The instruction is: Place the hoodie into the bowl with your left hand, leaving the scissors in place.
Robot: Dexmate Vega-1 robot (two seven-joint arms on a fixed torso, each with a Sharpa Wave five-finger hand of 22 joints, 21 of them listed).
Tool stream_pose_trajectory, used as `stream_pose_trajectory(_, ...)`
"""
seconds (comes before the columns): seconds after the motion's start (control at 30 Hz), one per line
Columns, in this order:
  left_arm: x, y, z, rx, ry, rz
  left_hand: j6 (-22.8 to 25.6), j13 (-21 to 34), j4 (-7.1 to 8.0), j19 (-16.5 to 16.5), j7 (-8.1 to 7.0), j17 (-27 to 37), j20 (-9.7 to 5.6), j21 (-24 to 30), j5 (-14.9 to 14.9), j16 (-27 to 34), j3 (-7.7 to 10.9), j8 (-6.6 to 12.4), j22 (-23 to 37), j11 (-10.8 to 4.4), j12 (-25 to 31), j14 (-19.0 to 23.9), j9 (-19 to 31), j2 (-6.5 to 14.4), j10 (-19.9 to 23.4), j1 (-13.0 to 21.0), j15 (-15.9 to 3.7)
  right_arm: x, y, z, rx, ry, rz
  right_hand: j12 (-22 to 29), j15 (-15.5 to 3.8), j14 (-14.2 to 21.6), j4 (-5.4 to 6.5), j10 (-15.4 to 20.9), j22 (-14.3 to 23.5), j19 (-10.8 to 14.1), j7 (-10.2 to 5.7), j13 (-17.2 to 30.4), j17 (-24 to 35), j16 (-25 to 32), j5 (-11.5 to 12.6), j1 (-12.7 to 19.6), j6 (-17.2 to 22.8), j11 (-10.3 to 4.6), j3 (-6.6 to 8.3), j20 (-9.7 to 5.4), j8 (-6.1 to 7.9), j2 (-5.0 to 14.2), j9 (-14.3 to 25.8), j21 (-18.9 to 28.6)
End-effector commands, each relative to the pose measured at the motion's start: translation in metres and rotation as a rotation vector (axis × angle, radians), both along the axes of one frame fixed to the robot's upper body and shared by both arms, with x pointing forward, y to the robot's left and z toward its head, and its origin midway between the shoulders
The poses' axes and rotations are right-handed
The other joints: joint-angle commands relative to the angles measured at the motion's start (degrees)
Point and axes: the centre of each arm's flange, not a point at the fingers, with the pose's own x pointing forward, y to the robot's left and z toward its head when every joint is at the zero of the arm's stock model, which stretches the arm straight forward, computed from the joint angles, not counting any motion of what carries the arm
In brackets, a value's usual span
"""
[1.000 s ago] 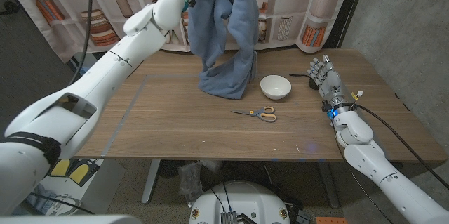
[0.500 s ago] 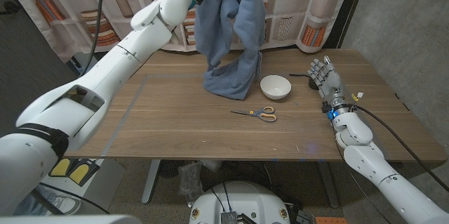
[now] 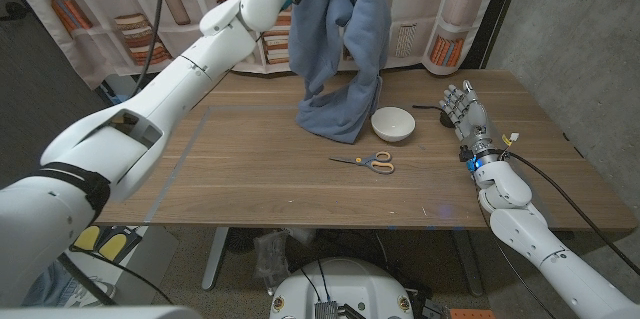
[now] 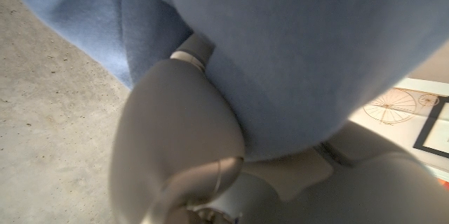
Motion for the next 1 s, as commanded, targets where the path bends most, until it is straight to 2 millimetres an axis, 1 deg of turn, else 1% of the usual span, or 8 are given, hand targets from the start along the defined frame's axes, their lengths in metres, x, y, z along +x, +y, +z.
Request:
stream_pose_trajectory(0.03,0.000,-0.021,0.008,0.036,-0.002,-0.041,0.84,0.13,7.09,-0.22,0.27,20.07,-6.33,0.27,0.38,0.08,7.63,0.29,0.17,-0.20,-0.05,11.09,0.12,0.47,0.53,0.23,-14.82,-0.001,-0.002,0.001,0.013,-0.003,-0.005,0.09,0.28,0.40,-0.28,0.64,0.28,0.54,0.12,0.28,0.19,0.11,-0.21,0.63,0.52,0.12,0.00,0.16,0.09,0.13,0.24,0.10)
stream_pose_trajectory(0.37,-0.009,-0.044,0.013,0.072,-0.027,-0.070,0.93,0.28,7.06,-0.45,0.26,20.22,-6.28,0.52,0.36,-0.01,7.70,0.28,0.16,-0.11,-0.05,11.11,-0.26,0.40,0.69,0.20,-14.80,-0.007,-0.006,0.000,0.014,-0.012,-0.018,0.09,0.31,0.39,-0.30,0.68,0.28,0.51,0.10,0.28,0.19,0.10,-0.21,0.62,0.49,0.12,-0.02,0.17,0.07,0.15,0.24,0.08)
stream_pose_trajectory(0.4,-0.010,-0.047,0.013,0.074,-0.030,-0.075,1.02,0.25,7.05,-0.47,0.44,20.25,-6.28,0.56,0.37,-0.02,7.72,0.32,0.16,-0.10,-0.13,11.12,-0.30,0.40,0.60,0.21,-14.80,-0.008,-0.007,0.000,0.015,-0.013,-0.020,0.09,0.31,0.38,-0.31,0.68,0.28,0.50,0.11,0.28,0.19,0.09,-0.21,0.62,0.49,0.13,-0.02,0.16,0.06,0.15,0.24,0.08)
stream_pose_trajectory(0.63,-0.015,-0.057,0.014,0.083,-0.039,-0.099,1.16,0.19,7.09,-0.62,0.12,20.35,-6.26,0.73,0.35,-0.04,7.75,0.45,0.15,-0.18,-0.18,11.22,-0.37,0.37,0.77,0.14,-14.78,-0.013,-0.010,-0.004,0.027,-0.006,-0.028,0.09,0.29,0.42,-0.33,0.70,0.28,0.54,0.11,0.28,0.19,0.10,-0.21,0.61,0.47,0.07,-0.04,0.17,0.05,0.16,0.25,0.09)
stream_pose_trajectory(0.83,-0.016,-0.067,0.013,0.102,-0.032,-0.103,1.08,0.29,7.06,-0.83,0.21,20.35,-6.26,0.84,0.35,-0.17,7.82,0.50,0.12,-0.18,-0.15,11.25,-0.45,0.33,0.90,0.14,-14.80,-0.015,-0.012,-0.005,0.020,-0.003,-0.031,0.08,0.28,0.36,-0.35,0.72,0.28,0.55,0.11,0.28,0.19,0.07,-0.22,0.61,0.48,0.12,-0.05,0.17,0.04,0.18,0.24,0.09)
stream_pose_trajectory(1.0,-0.014,-0.076,0.009,0.125,-0.025,-0.094,1.15,0.35,7.11,-1.85,-0.02,19.80,-5.91,0.46,0.37,-1.02,8.03,0.57,-0.11,-0.22,-0.14,10.42,-0.63,0.13,1.10,-0.04,-14.93,-0.015,-0.012,-0.007,0.017,0.001,-0.027,0.07,0.27,0.41,-0.36,0.70,0.28,0.54,0.15,0.28,0.19,0.09,-0.21,0.61,0.48,0.09,-0.06,0.19,0.04,0.18,0.24,0.09)
